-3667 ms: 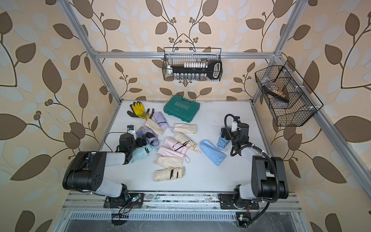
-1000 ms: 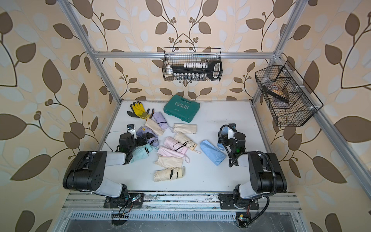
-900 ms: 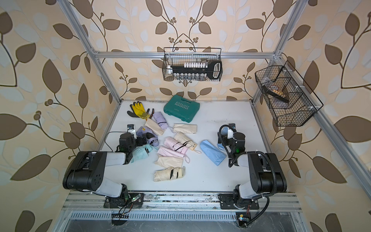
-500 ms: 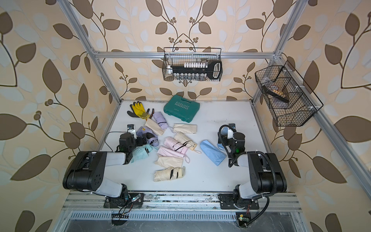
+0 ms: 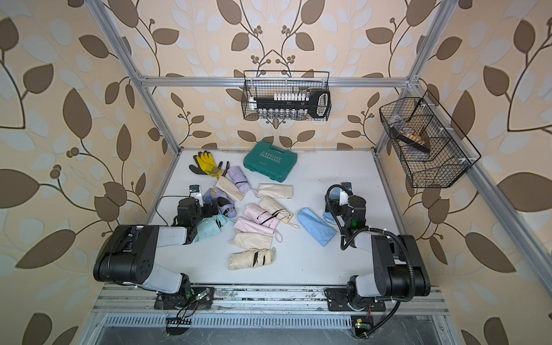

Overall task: Take umbrellas out of sleeves
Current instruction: Reset both arms

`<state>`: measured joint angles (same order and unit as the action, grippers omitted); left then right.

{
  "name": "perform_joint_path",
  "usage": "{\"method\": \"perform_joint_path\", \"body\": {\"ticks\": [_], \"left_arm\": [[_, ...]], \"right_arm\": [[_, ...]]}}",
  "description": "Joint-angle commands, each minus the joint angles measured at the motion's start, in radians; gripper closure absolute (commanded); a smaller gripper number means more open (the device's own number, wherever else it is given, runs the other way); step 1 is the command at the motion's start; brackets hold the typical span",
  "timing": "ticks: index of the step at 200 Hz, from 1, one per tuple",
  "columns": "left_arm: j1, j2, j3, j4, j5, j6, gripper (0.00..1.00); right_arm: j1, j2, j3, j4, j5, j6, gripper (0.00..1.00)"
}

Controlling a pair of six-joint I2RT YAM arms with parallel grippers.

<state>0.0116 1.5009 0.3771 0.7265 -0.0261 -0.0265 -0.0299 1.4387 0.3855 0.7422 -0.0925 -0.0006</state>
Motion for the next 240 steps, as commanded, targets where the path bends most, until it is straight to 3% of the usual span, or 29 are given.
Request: {"method": "perform_joint_path", "body": {"ticks": [1,240], "left_arm": [[-0.01,-0.005,0.012,0.008,0.001,0.013,0.01],[-0.01,-0.004,0.011,0.011,0.001,0.013,0.01]], "right_arm": [[0.004,0.064,0.026,0.018,0.011,-0.002,0.01],[0.02,0.066,0.001,0.046,0.052,-0.003,0.01]]}}
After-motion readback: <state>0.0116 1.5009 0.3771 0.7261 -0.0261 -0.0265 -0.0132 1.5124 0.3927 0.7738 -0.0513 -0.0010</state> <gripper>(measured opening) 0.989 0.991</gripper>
